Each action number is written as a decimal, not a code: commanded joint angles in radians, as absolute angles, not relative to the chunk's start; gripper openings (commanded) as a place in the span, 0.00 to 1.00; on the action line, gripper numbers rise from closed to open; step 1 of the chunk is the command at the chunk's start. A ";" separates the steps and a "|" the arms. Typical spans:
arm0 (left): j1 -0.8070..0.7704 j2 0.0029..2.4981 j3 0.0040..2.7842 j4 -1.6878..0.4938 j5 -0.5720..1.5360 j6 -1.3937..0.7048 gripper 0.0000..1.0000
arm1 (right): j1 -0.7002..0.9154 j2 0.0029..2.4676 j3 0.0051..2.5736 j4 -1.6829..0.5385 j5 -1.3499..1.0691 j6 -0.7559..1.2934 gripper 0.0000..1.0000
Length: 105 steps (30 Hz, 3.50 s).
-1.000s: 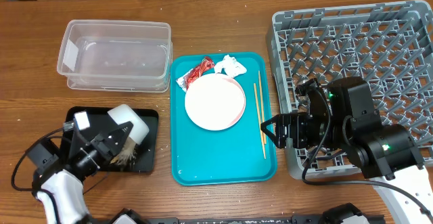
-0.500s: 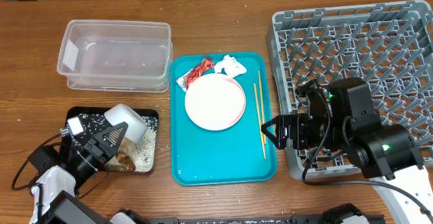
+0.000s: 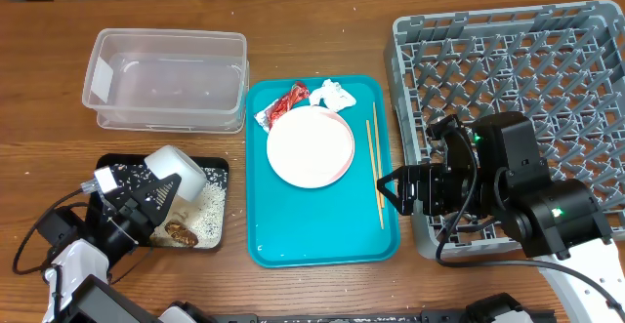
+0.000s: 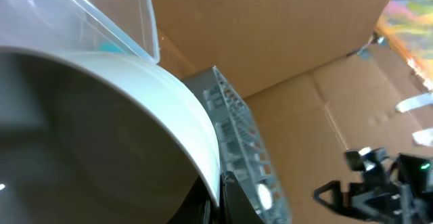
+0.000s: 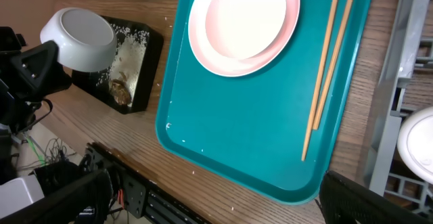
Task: Sort waste into correct bins and load items into the dishwasher
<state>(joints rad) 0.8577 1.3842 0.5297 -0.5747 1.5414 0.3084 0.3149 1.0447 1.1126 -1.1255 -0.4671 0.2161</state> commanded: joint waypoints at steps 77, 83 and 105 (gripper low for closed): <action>-0.366 2.016 1.261 -0.117 -0.106 0.094 0.78 | 0.319 1.041 1.125 -1.041 -0.438 0.420 1.00; -0.366 2.058 1.262 -0.090 -0.107 0.064 0.26 | 0.319 1.041 1.125 -1.044 -0.438 0.420 1.00; -0.205 1.689 1.358 -0.444 -0.421 -0.087 0.36 | 0.319 1.041 1.125 -1.068 -0.438 0.419 1.00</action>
<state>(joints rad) -0.2901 1.6436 1.3567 -0.4355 -0.3519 -0.0280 0.3149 1.0447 1.1126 -1.0733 -0.4400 0.4183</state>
